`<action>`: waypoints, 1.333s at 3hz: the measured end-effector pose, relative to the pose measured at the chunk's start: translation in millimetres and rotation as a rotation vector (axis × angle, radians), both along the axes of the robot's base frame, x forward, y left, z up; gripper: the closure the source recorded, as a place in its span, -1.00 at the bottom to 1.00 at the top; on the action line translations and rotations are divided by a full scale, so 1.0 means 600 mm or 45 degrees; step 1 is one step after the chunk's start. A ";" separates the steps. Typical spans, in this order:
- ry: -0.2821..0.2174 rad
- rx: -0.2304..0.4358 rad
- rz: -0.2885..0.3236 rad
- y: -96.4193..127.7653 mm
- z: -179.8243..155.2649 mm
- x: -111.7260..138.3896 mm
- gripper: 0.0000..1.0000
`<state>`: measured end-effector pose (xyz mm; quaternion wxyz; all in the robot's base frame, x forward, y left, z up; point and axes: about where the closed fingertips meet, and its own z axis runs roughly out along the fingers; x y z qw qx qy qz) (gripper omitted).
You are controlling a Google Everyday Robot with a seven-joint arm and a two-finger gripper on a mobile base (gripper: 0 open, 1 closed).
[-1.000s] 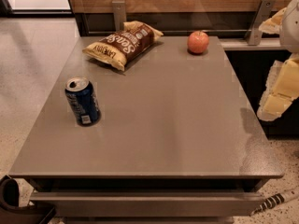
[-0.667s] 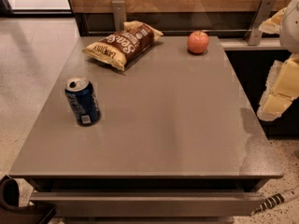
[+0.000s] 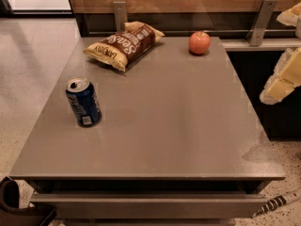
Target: Pick apple
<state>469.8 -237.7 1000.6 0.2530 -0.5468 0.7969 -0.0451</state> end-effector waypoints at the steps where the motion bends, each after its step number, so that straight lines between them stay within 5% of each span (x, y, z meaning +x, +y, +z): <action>1: -0.212 0.235 -0.107 -0.031 0.017 0.103 -1.00; 2: -0.317 0.350 -0.155 -0.045 0.023 0.167 -1.00; 3: -0.318 0.431 -0.238 -0.061 -0.002 0.223 -1.00; 4: -0.231 0.508 -0.402 -0.110 -0.043 0.241 -1.00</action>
Offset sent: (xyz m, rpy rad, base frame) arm 0.1460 -0.0432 0.0201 0.3850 -0.3514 -0.1740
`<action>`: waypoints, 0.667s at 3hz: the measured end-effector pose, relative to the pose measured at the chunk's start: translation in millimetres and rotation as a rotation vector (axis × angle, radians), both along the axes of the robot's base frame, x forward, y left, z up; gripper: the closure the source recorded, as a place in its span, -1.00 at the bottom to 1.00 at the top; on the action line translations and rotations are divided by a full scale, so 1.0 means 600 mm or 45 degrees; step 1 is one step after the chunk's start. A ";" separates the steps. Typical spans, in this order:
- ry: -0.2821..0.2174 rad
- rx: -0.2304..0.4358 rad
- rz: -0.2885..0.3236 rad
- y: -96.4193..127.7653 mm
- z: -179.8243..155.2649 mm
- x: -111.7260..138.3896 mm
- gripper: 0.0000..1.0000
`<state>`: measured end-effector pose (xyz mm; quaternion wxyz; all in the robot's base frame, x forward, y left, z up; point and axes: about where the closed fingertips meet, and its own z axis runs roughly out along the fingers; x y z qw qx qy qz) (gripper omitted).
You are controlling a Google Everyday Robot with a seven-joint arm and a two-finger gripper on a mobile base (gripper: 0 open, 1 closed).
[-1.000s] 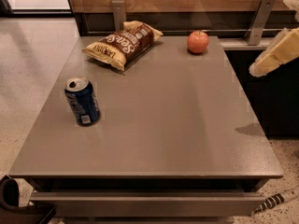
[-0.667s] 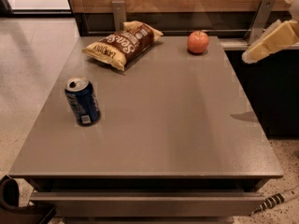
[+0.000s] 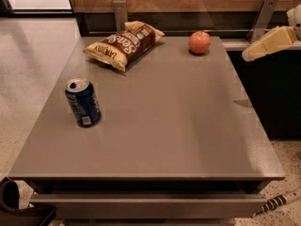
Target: Pick apple
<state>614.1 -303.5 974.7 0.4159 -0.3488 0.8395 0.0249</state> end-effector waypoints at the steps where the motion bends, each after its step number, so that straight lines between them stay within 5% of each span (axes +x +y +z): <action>1: 0.033 0.024 -0.051 -0.025 -0.011 -0.002 -1.00; 2: 0.036 0.026 -0.056 -0.028 -0.013 -0.002 -1.00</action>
Offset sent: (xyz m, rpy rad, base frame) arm -0.0012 -0.0130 -0.0059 0.0161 0.0221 -0.0342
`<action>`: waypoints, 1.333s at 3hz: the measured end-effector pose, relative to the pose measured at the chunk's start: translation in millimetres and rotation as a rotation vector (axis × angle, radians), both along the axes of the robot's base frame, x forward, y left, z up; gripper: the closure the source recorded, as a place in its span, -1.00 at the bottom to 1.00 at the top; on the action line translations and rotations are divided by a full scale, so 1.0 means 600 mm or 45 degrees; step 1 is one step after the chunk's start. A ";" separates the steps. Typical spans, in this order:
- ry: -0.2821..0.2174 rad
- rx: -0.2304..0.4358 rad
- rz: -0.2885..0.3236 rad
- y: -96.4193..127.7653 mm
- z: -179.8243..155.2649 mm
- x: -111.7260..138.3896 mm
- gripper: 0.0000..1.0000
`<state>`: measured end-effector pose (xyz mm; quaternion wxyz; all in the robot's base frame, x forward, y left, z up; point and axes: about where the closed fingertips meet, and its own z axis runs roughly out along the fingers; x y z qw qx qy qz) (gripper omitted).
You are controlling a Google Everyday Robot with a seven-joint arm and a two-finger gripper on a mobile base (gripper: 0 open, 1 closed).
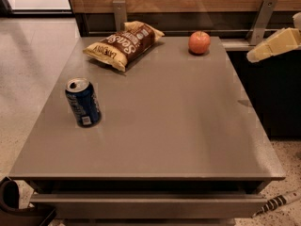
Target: Pick apple
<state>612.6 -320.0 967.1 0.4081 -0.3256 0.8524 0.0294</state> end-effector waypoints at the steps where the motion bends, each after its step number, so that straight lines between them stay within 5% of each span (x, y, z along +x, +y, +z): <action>1: -0.029 0.060 0.004 0.009 -0.010 0.031 -1.00; 2: -0.108 0.287 0.047 0.058 -0.047 0.146 -1.00; 4: -0.104 0.500 0.084 0.113 -0.122 0.260 -1.00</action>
Offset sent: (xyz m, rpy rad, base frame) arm 0.1396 0.0449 -0.0361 0.3661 -0.1543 0.0519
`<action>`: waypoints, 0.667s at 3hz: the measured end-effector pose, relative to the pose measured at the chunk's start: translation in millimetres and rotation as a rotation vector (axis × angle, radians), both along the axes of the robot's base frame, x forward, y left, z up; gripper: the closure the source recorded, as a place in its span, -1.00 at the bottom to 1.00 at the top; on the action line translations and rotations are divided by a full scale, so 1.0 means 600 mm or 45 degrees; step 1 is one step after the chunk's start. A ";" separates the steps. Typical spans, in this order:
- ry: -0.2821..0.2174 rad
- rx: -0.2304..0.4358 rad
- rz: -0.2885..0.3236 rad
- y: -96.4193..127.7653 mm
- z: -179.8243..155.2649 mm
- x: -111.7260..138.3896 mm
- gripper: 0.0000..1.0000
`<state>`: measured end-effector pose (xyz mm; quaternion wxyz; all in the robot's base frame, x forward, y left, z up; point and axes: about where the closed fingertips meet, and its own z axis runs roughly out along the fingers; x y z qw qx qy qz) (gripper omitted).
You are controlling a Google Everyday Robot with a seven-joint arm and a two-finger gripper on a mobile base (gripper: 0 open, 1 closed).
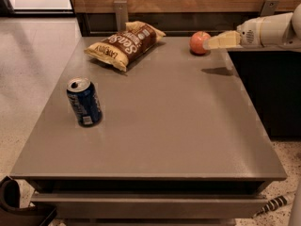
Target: Pick apple
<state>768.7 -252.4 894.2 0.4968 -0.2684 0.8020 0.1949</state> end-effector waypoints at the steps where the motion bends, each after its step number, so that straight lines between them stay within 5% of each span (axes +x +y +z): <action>1: -0.023 0.032 0.013 0.002 -0.026 0.029 -1.00; 2: -0.092 0.028 0.088 0.009 -0.048 0.062 -1.00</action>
Offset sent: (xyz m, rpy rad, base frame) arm 0.0554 -0.0126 -0.0290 0.0109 -0.1462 0.0986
